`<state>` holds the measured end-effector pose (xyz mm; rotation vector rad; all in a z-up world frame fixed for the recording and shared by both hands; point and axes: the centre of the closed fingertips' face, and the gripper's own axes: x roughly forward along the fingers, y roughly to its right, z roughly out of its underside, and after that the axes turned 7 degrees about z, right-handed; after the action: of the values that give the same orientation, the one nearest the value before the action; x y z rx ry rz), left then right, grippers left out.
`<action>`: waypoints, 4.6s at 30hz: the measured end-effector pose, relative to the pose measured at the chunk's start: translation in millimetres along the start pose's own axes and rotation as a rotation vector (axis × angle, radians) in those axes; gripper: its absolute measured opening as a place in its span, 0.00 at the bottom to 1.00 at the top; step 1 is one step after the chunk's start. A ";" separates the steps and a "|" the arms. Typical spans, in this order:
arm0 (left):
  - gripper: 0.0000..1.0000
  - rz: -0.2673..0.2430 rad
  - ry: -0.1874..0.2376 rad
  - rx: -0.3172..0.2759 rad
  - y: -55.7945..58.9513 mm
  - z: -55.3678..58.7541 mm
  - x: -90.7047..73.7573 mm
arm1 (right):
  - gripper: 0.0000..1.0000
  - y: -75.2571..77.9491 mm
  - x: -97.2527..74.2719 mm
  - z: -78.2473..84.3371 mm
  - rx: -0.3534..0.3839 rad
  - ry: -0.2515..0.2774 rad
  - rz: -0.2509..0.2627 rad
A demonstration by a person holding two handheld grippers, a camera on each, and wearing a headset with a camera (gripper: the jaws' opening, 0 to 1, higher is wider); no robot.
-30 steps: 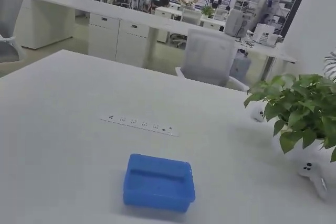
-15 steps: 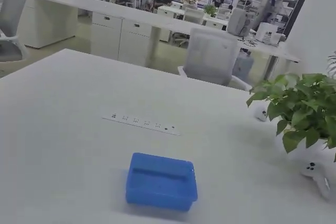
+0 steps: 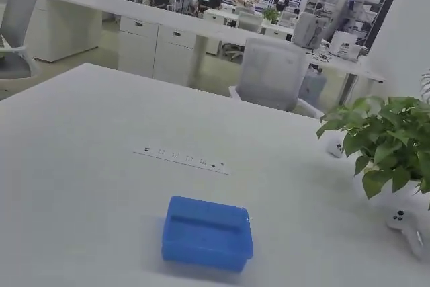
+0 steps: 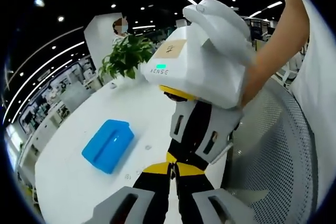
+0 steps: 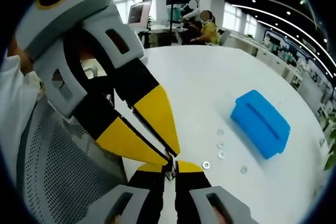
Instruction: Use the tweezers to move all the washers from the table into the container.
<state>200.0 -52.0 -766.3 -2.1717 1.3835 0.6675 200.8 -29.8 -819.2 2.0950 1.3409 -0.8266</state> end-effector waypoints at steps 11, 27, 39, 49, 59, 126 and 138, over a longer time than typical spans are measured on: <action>0.55 -0.150 0.140 -0.312 -16.8 18.3 -27.3 | 0.02 21.0 -5.6 -8.1 0.109 0.047 0.039; 0.99 -0.314 0.213 -0.436 -31.6 40.7 -45.7 | 0.03 67.5 4.9 -13.1 0.274 0.093 0.099; 0.98 -0.405 0.298 -0.478 -50.6 40.6 -61.3 | 0.03 67.1 13.3 -10.1 0.256 0.092 0.114; 0.97 -0.414 0.267 -0.458 -49.1 44.1 -61.1 | 0.04 64.7 11.5 -13.2 0.244 0.100 0.116; 0.97 -0.418 0.252 -0.446 -48.3 45.4 -60.3 | 0.03 61.8 14.1 -8.8 0.249 0.090 0.111; 0.99 -0.450 0.182 -0.409 -51.4 58.5 -56.6 | 0.02 176.6 75.8 -102.6 0.213 0.170 0.273; 0.99 -0.437 0.154 -0.421 -49.6 62.7 -53.5 | 0.03 181.3 93.2 -88.4 0.266 0.149 0.261</action>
<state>216.5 42.4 -774.4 -2.7892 0.8321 0.6738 417.2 19.8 -809.1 2.5161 1.0415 -0.7846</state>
